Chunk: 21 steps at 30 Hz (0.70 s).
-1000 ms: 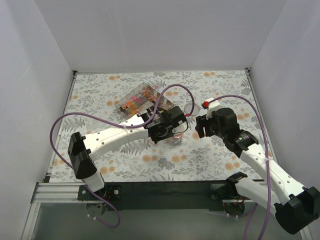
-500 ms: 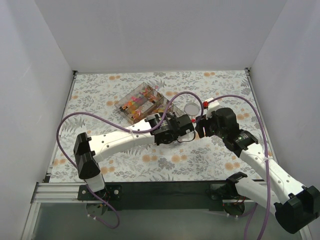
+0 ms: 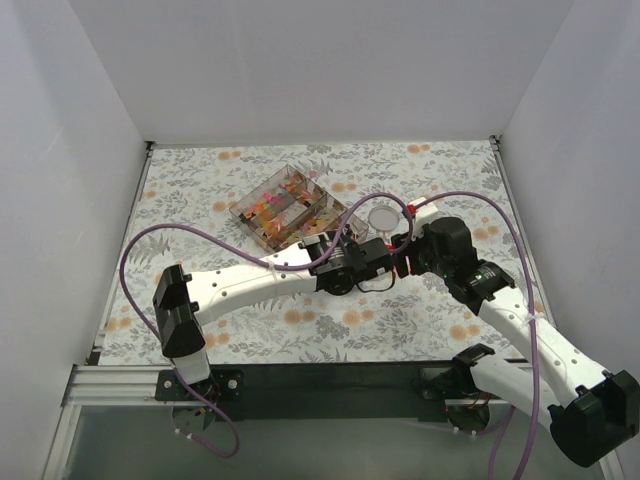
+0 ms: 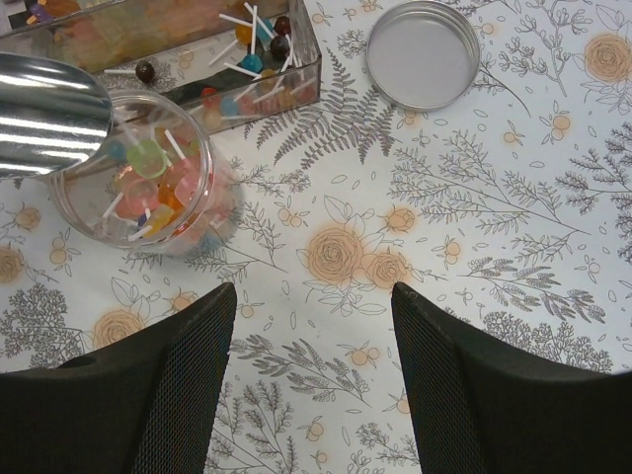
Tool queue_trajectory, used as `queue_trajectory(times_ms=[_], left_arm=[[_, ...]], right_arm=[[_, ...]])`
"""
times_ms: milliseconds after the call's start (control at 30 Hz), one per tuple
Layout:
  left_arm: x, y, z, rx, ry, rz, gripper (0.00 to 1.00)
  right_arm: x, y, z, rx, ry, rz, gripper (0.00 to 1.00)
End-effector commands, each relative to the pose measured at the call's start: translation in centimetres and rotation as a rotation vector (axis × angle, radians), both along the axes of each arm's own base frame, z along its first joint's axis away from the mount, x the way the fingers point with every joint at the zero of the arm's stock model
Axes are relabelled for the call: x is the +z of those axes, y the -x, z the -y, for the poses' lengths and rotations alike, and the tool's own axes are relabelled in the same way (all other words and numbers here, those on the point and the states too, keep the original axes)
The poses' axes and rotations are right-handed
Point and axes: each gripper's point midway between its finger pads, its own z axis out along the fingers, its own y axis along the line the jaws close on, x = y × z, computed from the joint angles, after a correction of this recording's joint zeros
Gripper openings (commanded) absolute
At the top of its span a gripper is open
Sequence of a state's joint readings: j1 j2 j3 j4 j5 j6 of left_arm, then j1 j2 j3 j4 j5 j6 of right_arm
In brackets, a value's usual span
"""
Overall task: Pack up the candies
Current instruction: Place the fake candies in the packing bottle.
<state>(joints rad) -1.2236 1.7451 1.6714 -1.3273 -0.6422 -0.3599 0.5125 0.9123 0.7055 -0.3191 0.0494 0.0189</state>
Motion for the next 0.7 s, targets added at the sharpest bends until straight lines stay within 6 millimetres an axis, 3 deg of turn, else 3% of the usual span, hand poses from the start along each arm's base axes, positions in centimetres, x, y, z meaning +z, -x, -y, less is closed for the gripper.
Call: queue_trajectory(times_ms=[0, 167, 200, 300, 467, 533, 667], left_arm=[[1.1, -0.2, 0.1, -0.007, 0.022, 0.039, 0.00], [2.8, -0.4, 3.0, 0.026, 0.279, 0.015, 0.00], [3.4, -0.8, 4.4, 0.022, 0.367, 0.034, 0.00], [3.2, -0.2, 7.0, 0.018, 0.537, -0.012, 0.00], [0.2, 1.1, 11.6, 0.126, 0.765, -0.150, 0.00], [-1.1, 0.5, 13.3, 0.181, 0.828, -0.147, 0.00], [-4.1, -1.8, 15.5, 0.333, 0.878, -0.070, 0.00]], right_arm=[[1.4, -0.5, -0.3, 0.003, -0.015, 0.051, 0.71], [3.6, -1.6, 1.4, -0.117, -0.010, 0.105, 0.72], [3.9, -1.7, 1.9, -0.149, -0.005, 0.112, 0.72], [5.5, -2.1, 4.5, -0.307, 0.004, 0.160, 0.75], [8.2, -1.3, 9.8, -0.592, 0.021, 0.251, 0.80], [9.4, -0.6, 11.3, -0.676, -0.014, 0.296, 0.82], [10.5, 0.6, 12.2, -0.706, -0.074, 0.339, 0.83]])
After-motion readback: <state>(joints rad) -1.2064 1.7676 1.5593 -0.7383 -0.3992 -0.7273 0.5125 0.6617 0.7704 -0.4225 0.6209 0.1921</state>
